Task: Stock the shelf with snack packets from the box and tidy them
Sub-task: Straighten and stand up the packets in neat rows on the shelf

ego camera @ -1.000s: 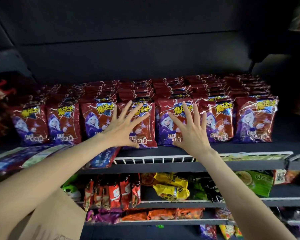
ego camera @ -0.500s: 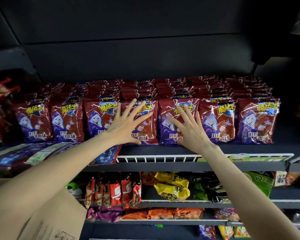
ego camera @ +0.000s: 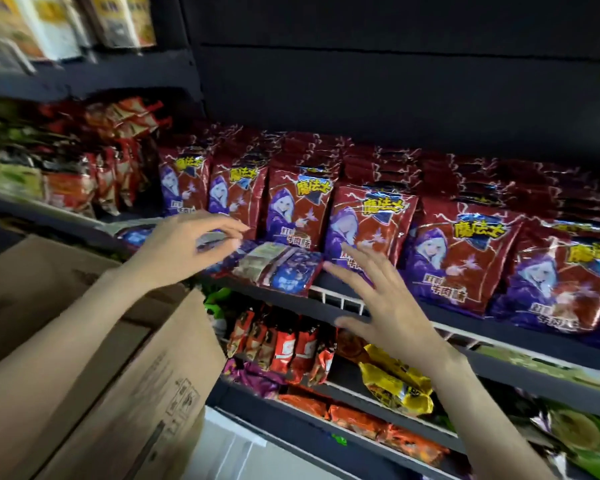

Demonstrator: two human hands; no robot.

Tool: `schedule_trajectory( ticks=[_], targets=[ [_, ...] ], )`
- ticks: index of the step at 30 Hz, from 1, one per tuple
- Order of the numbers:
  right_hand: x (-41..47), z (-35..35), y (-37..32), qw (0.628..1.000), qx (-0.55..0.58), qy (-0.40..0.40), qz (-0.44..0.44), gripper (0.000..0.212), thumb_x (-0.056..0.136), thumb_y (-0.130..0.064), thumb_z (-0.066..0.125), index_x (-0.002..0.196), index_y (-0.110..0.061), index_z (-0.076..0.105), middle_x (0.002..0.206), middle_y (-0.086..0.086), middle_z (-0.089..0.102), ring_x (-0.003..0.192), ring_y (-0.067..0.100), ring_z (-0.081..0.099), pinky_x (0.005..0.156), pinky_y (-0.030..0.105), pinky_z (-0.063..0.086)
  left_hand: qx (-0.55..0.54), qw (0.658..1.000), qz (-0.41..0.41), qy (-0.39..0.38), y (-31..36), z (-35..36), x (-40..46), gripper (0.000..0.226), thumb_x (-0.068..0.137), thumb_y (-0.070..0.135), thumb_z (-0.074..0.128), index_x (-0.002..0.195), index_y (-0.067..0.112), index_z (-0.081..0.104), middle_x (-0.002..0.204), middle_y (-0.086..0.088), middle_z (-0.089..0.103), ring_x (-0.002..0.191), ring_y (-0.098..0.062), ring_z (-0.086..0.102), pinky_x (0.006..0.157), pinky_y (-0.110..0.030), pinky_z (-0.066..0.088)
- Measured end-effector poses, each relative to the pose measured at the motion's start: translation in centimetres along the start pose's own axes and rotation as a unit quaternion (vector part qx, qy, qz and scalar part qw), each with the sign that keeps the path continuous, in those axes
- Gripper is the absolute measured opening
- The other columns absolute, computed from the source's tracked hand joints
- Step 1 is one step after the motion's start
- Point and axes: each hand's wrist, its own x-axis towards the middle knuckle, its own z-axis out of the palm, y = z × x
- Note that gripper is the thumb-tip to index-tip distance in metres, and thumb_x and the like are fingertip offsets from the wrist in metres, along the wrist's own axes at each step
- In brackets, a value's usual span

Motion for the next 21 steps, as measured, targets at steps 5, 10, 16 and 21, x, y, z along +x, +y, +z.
schedule_trajectory(
  ticks=[5,10,16,21],
  targets=[
    [3.9,4.1,-3.4,1.0,0.022,-0.018,-0.003,0.077,0.077,-0.03,0.076,0.142,-0.029,0.035,0.147,0.002,0.039,0.135,0.022,0.034,0.108,0.038,0.032,0.047,0.994,-0.03,-0.098,-7.2,-2.0,-4.4,0.082,0.064,0.078,0.059,0.135,0.039,0.04,0.134,0.033,0.032,0.125,0.001,0.033,0.104,-0.031,0.028],
    [7.4,3.9,-3.4,0.978,0.163,0.102,0.085,0.025,0.087,-0.011,0.066,0.109,-0.024,0.065,0.112,-0.008,0.066,0.104,0.006,0.06,0.089,0.015,0.045,0.173,0.976,0.049,-0.12,-10.9,0.3,-4.1,0.058,0.077,0.046,0.071,0.129,0.032,0.05,0.129,0.011,0.054,0.121,-0.011,0.048,0.111,-0.035,0.024],
    [12.9,4.3,-2.7,0.917,0.212,0.185,0.282,0.012,0.09,-0.021,0.063,0.099,-0.022,0.055,0.075,0.015,0.065,0.072,0.038,0.059,0.066,0.043,0.045,0.058,0.997,0.003,-0.051,-12.8,-3.3,1.6,0.05,0.087,0.055,0.052,0.125,0.024,0.058,0.12,0.002,0.064,0.097,-0.019,0.064,0.083,-0.04,0.053],
    [16.4,6.0,-2.9,0.893,0.105,0.271,0.344,0.048,0.091,-0.016,0.062,0.134,-0.012,0.041,0.087,0.007,0.06,0.076,0.013,0.056,0.068,0.019,0.043,0.046,0.986,-0.067,-0.145,-16.0,-3.9,8.9,0.062,0.081,0.044,0.067,0.137,0.024,0.047,0.131,-0.001,0.057,0.111,-0.023,0.057,0.094,-0.037,0.044]
  ],
)
